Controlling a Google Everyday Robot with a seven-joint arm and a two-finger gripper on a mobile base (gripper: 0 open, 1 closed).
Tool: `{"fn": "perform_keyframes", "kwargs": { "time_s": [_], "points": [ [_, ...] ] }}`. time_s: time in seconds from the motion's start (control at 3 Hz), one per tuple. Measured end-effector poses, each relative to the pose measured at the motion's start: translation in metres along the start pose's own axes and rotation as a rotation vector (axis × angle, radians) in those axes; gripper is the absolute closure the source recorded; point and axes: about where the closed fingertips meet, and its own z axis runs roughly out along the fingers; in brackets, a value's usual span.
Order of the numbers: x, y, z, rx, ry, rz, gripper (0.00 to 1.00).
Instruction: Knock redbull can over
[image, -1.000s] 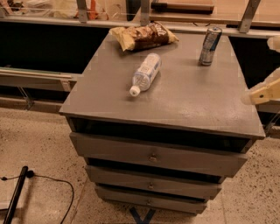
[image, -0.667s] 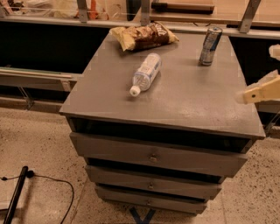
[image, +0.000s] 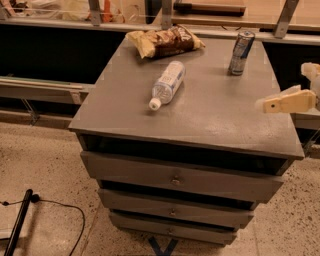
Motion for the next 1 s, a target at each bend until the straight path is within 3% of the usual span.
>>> {"fn": "perform_keyframes", "kwargs": {
  "time_s": [0.33, 0.67, 1.0],
  "points": [
    [-0.0107, -0.0271, 0.0147, 0.057, -0.029, 0.001, 0.00],
    [-0.0133, -0.0288, 0.0166, 0.062, -0.033, -0.001, 0.00],
    [-0.0135, -0.0279, 0.0200, 0.056, -0.064, 0.045, 0.00]
  ]
}}
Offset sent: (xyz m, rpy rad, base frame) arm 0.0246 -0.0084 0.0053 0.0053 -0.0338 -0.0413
